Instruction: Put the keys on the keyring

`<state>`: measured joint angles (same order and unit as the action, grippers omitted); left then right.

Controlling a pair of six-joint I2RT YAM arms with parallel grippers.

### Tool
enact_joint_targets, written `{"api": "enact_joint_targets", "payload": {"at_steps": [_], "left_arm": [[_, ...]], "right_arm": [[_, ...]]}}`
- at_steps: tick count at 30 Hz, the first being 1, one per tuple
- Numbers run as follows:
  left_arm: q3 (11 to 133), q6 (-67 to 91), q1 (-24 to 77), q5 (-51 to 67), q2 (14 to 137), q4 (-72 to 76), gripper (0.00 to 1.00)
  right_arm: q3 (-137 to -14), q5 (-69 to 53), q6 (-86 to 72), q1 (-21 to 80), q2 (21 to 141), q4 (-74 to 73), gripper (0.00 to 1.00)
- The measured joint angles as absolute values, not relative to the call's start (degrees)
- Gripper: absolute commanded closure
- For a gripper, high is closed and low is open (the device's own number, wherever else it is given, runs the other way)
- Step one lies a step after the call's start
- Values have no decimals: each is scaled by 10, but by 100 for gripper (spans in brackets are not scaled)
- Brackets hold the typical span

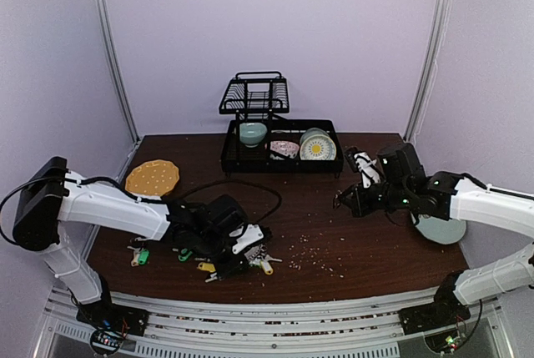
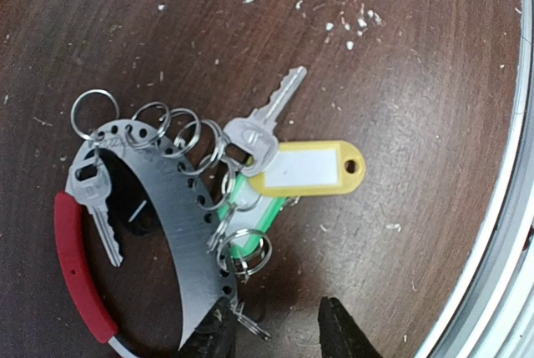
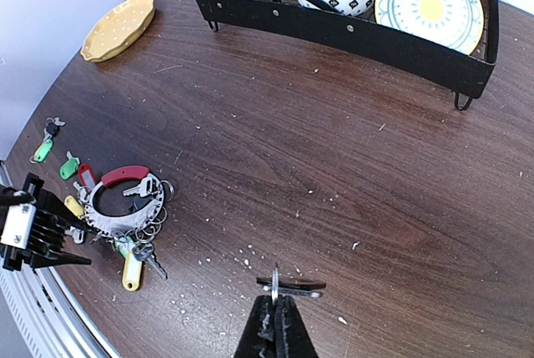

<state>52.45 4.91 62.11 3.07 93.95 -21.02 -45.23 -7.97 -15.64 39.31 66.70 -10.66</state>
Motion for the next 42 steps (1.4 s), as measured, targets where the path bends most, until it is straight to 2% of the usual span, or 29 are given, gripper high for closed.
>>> {"api": "enact_joint_targets", "payload": {"at_steps": [7,16,18,26,42], "left_arm": [[555,26,621,17,984,-216,59],[570,4,621,-9,1011,-215,67],[570,1,621,-9,1013,-211,72],[569,-3,621,3,1010,-204,100],[470,34,621,39,859,-142,100]], "right_arm": [[-449,-79,-156,393,662,-108,100],[-449,-79,-157,393,660,-108,100],[-449,-79,-157,393,660,-108,100],[-449,-79,-157,393,660,-108,100],[-449,-83,-157,393,662,-108,100]]}}
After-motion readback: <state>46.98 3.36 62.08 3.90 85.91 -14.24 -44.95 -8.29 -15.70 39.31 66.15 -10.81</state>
